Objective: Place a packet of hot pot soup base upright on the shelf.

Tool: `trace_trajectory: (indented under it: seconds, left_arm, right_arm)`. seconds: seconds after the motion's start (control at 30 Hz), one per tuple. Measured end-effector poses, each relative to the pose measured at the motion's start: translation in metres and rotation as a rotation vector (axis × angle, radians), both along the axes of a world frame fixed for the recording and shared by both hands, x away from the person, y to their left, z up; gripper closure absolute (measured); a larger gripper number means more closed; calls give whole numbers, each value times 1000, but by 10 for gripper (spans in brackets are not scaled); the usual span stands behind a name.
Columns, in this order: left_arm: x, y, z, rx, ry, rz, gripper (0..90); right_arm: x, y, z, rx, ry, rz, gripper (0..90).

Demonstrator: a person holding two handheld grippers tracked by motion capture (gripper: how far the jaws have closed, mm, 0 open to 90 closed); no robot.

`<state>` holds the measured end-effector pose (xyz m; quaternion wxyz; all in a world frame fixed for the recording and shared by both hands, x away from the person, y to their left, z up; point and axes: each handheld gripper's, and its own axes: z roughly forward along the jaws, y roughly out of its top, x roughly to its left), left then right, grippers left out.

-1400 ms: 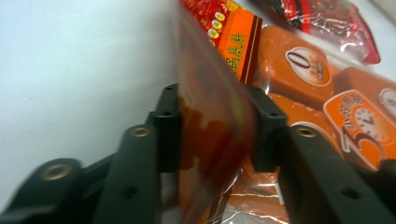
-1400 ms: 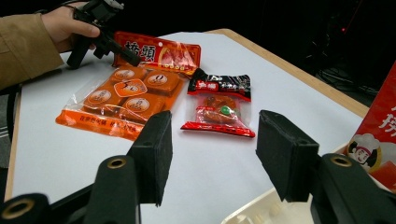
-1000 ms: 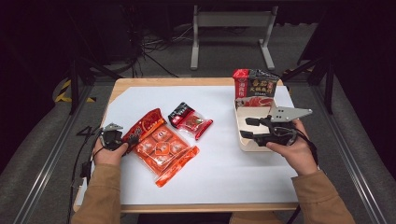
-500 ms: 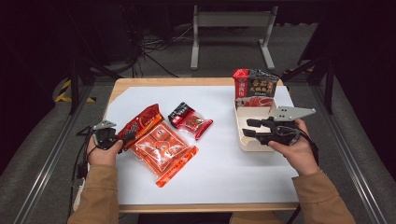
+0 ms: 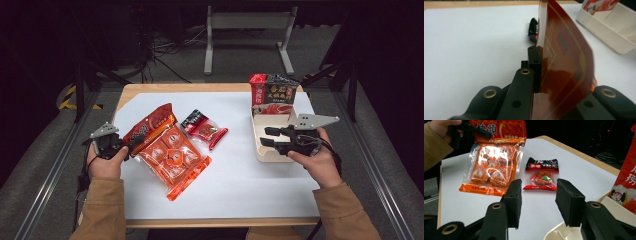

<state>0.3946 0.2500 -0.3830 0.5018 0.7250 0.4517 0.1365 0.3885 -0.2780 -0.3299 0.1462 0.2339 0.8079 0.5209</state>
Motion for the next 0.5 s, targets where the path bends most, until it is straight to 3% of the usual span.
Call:
trace_trajectory:
  seconds: [0.27, 0.5]
  left_arm:
    - [-9, -7, 18, -6, -50, -43, 900]
    - [-21, -20, 39, -17, -103, -111, 900]
  right_arm:
    - [-1, 2, 1, 7, 3, -3, 527]
    - [-1, 5, 4, 7, 0, 15, 512]
